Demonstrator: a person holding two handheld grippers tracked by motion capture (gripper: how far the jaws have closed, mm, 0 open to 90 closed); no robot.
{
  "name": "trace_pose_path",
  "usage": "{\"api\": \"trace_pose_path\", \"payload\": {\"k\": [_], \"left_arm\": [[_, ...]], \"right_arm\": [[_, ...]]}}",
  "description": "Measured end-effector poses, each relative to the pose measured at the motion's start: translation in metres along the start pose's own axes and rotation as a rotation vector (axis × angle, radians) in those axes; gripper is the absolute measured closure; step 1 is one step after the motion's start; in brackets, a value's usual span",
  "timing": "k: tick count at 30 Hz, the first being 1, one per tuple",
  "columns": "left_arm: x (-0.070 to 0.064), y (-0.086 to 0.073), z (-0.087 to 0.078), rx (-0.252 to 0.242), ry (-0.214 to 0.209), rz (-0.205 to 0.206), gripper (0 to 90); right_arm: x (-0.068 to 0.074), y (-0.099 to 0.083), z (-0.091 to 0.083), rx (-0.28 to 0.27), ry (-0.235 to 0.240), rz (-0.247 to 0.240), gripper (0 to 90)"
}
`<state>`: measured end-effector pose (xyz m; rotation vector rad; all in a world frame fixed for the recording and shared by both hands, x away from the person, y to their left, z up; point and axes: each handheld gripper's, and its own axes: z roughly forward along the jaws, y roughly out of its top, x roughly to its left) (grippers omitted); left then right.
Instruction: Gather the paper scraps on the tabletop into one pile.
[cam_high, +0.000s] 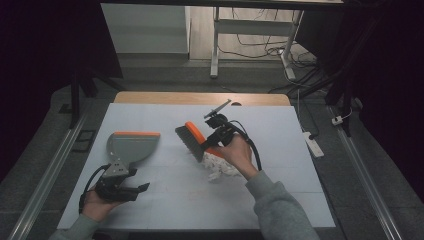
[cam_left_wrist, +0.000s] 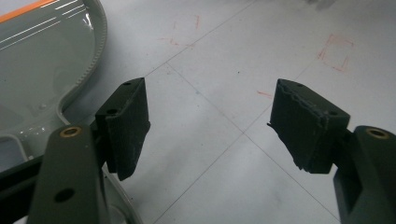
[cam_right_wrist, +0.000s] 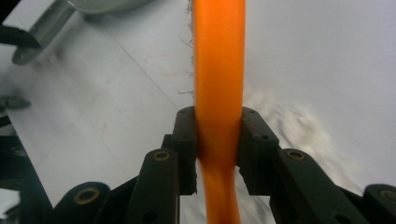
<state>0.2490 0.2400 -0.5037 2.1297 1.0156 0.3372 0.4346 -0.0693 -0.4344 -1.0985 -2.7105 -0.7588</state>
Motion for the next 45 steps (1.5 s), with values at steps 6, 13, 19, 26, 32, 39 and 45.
{"api": "trace_pose_path", "payload": {"k": [6, 13, 19, 26, 32, 39, 45], "left_arm": [[0.0, -0.001, 0.001, 0.001, 0.001, 0.001, 29.0], [0.0, -0.001, 0.0, -0.003, -0.001, -0.002, 29.0], [-0.001, 0.0, 0.001, -0.001, -0.003, 0.005, 28.9], [-0.002, 0.0, 0.002, 0.006, -0.005, 0.009, 29.0], [-0.002, -0.001, 0.002, 0.006, -0.003, 0.006, 29.0], [-0.002, 0.0, 0.003, 0.006, -0.004, 0.007, 28.9], [-0.003, 0.0, 0.004, 0.011, -0.003, 0.007, 29.0]], "right_arm": [[0.0, 0.018, 0.036, 0.072, 0.014, 0.025, 70.3], [-0.021, 0.011, 0.031, 0.109, -0.03, 0.087, 70.3], [-0.033, -0.004, 0.011, 0.123, -0.087, 0.105, 70.3], [-0.029, -0.012, -0.017, -0.005, -0.016, 0.061, 70.3], [-0.018, -0.022, -0.037, -0.02, 0.011, -0.011, 70.3], [-0.006, -0.054, -0.042, 0.08, 0.028, -0.115, 70.3], [0.007, -0.078, -0.027, 0.198, 0.012, -0.223, 70.3]]}}
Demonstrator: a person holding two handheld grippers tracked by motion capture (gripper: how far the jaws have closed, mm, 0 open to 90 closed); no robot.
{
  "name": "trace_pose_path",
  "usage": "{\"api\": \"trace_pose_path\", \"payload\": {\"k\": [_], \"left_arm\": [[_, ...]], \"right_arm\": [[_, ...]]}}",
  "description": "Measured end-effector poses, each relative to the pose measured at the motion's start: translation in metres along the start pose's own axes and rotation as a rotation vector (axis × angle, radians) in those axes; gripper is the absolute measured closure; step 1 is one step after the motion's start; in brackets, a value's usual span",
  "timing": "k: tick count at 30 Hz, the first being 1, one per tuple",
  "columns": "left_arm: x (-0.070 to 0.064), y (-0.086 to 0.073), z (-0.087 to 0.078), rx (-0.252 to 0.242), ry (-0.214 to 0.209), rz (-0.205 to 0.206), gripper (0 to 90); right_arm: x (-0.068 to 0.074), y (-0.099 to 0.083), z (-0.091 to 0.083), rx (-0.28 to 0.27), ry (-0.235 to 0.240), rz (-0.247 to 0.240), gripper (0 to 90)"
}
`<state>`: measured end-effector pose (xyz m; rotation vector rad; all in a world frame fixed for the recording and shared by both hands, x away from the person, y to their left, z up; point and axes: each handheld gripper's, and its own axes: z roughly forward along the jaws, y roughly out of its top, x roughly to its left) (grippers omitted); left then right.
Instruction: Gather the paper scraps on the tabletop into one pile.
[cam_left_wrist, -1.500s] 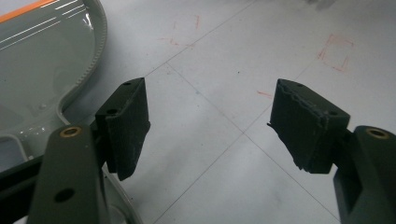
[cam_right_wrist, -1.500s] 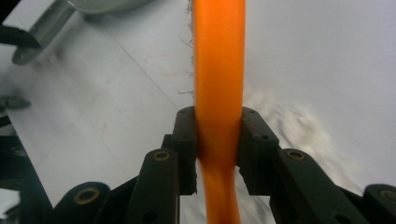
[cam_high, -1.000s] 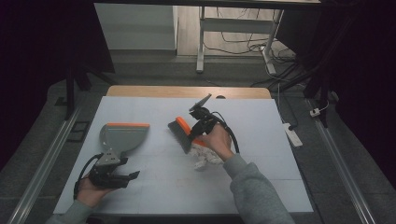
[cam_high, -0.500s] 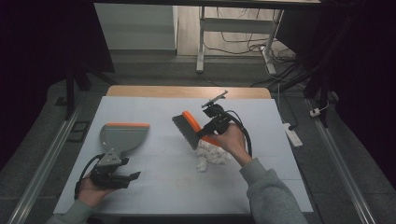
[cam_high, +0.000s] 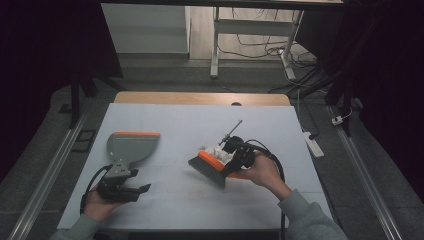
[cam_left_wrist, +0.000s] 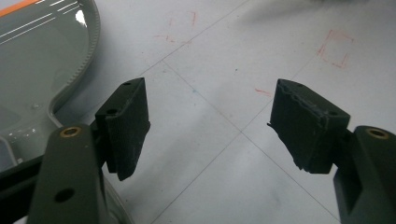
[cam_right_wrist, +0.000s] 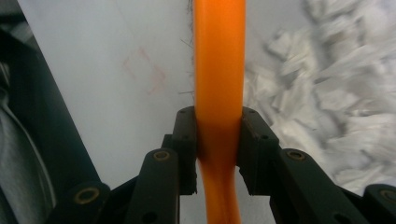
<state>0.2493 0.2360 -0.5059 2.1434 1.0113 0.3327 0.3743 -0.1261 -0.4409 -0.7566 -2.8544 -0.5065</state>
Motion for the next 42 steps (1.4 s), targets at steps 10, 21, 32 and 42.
{"api": "trace_pose_path", "payload": {"k": [10, 21, 32, 42], "left_arm": [[0.0, -0.001, -0.001, -0.002, 0.001, -0.002, 29.0], [0.0, -0.001, -0.001, -0.005, 0.002, -0.001, 29.0], [0.001, -0.001, -0.001, -0.006, 0.004, -0.005, 29.0], [0.0, 0.001, -0.001, -0.009, 0.009, -0.002, 28.9]], "right_arm": [[-0.011, 0.017, 0.006, -0.031, -0.094, -0.002, 70.3], [-0.027, -0.002, -0.051, -0.247, -0.128, 0.081, 70.3], [-0.038, -0.033, -0.056, -0.294, -0.142, 0.117, 70.3], [-0.048, -0.081, -0.057, -0.377, -0.176, 0.152, 70.4]]}}
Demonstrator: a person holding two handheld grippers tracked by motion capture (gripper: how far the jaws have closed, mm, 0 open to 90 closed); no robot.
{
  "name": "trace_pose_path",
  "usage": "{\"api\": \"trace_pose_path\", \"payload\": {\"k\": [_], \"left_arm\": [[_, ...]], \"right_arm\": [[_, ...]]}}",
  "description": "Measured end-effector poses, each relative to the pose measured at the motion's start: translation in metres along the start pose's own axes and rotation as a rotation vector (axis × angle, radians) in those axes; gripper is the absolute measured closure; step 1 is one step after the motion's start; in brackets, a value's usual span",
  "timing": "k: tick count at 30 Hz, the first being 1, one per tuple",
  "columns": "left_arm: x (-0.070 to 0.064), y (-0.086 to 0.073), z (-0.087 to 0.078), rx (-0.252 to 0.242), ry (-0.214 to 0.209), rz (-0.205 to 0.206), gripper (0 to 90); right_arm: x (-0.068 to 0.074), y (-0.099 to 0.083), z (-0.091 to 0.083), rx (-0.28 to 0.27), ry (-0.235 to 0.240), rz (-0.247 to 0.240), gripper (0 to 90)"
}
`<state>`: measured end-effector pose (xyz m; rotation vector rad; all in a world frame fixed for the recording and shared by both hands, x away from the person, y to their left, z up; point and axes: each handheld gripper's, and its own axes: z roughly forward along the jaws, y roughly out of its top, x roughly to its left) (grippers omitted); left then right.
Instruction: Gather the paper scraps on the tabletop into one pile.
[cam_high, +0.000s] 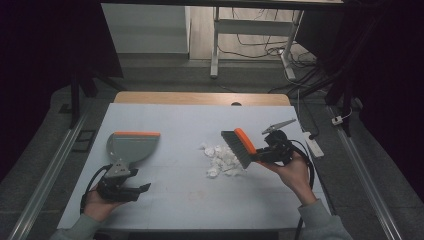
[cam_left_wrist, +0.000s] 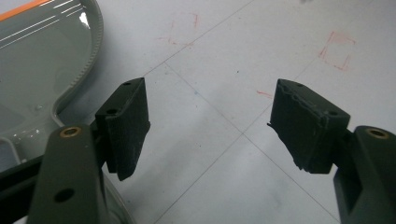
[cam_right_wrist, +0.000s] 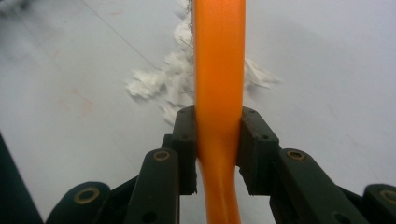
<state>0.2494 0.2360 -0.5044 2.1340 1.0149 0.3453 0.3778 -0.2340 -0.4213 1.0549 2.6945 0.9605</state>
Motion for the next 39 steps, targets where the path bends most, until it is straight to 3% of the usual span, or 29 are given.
{"api": "trace_pose_path", "payload": {"k": [8, 23, 39], "left_arm": [[-0.001, 0.006, 0.001, -0.007, 0.003, 0.01, 29.0], [0.002, 0.009, 0.003, -0.01, 0.015, 0.001, 28.9], [0.006, 0.009, 0.003, -0.014, 0.018, -0.004, 28.9]], "right_arm": [[-0.005, -0.033, -0.01, -0.032, -0.053, 0.01, 70.4], [-0.017, -0.09, -0.028, -0.097, -0.099, 0.057, 70.3], [-0.02, -0.101, -0.034, -0.136, -0.125, 0.07, 70.3]]}}
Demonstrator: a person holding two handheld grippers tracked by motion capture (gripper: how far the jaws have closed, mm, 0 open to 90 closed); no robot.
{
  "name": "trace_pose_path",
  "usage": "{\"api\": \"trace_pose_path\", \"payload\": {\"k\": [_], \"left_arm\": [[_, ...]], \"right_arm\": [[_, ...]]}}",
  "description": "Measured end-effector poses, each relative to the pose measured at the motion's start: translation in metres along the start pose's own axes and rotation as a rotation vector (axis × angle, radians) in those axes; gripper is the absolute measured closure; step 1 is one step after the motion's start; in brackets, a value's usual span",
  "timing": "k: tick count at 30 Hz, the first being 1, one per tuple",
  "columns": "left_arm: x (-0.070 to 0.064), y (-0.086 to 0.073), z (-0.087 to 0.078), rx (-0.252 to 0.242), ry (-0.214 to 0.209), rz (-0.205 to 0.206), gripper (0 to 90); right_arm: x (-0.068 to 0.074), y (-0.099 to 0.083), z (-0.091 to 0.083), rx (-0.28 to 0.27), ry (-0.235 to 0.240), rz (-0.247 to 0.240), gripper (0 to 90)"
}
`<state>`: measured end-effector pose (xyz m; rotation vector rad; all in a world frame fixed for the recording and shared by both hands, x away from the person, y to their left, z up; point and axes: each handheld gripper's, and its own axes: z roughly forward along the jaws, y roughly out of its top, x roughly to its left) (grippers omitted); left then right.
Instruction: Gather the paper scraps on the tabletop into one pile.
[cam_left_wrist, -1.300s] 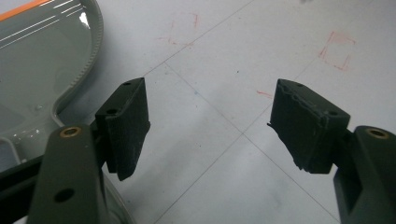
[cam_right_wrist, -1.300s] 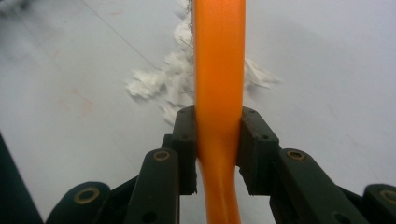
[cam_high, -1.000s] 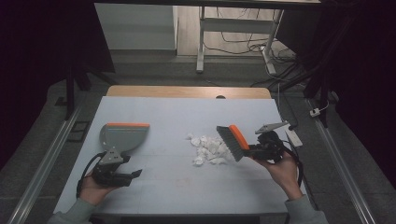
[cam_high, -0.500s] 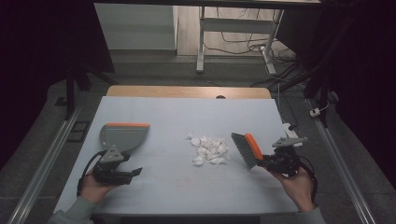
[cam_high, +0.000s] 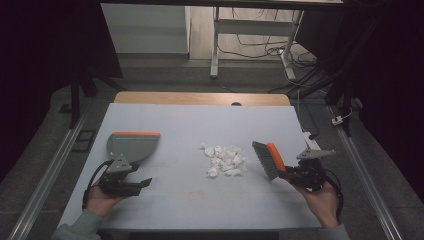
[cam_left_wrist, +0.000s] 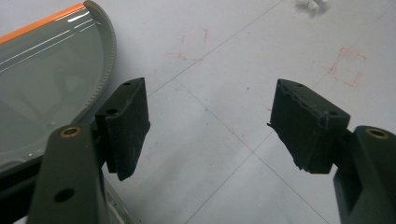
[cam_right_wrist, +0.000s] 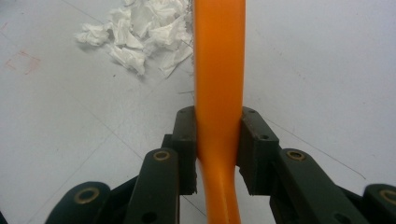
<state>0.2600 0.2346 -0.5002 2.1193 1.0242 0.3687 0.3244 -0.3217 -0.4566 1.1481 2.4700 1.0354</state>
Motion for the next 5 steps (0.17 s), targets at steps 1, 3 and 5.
{"api": "trace_pose_path", "payload": {"k": [1, 3, 5], "left_arm": [[-0.0002, 0.0, 0.0001, 0.001, 0.001, 0.001, 28.9], [-0.0002, -0.0001, 0.0003, 0.002, 0.002, 0.002, 28.9], [0.0002, -0.0002, 0.0003, 0.001, 0.002, 0.0, 28.8]], "right_arm": [[0.0, -0.0003, 0.0001, -0.002, 0.003, 0.0, 70.3], [-0.0004, -0.0009, 0.0004, -0.007, 0.008, 0.0, 70.3], [-0.0004, -0.0011, 0.0004, -0.01, 0.009, -0.001, 70.3]]}}
